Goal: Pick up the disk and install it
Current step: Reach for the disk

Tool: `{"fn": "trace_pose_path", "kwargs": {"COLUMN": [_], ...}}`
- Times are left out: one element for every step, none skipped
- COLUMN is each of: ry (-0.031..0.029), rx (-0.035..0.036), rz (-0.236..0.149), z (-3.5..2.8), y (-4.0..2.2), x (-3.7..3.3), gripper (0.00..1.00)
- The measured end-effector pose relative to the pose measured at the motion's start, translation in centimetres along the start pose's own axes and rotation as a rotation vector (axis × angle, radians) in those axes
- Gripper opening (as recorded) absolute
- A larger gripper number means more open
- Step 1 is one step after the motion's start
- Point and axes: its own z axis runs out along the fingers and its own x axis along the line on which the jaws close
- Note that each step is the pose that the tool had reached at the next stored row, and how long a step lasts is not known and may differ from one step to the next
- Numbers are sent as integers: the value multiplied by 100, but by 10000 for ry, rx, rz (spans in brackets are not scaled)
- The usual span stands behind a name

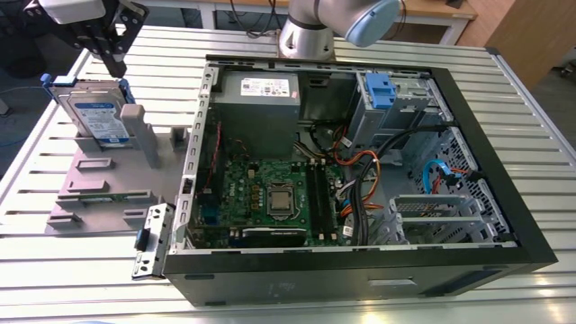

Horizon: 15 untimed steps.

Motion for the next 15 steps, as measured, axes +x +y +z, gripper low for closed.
{"fn": "trace_pose_path", "kwargs": {"ry": [0, 0, 0, 0, -1, -1, -1, 0, -1, -1, 0, 0, 0, 0, 0], "rx": [0, 0, 0, 0, 0, 0, -1, 0, -1, -1, 0, 0, 0, 0, 0], "rz": [0, 0, 0, 0, 0, 1, 0, 0, 0, 0, 0, 0, -1, 0, -1], "z": [1, 5, 8, 9, 10, 10, 11, 12, 14, 14, 13, 13, 13, 16, 21], "y": [0, 0, 0, 1, 1, 1, 1, 2, 3, 2, 2, 2, 2, 2, 3], "x": [0, 0, 0, 0, 0, 1, 0, 0, 3, 4, 5, 5, 6, 8, 10], "gripper": [11, 11, 11, 11, 11, 11, 11, 11, 11, 11, 11, 11, 11, 11, 11]}}
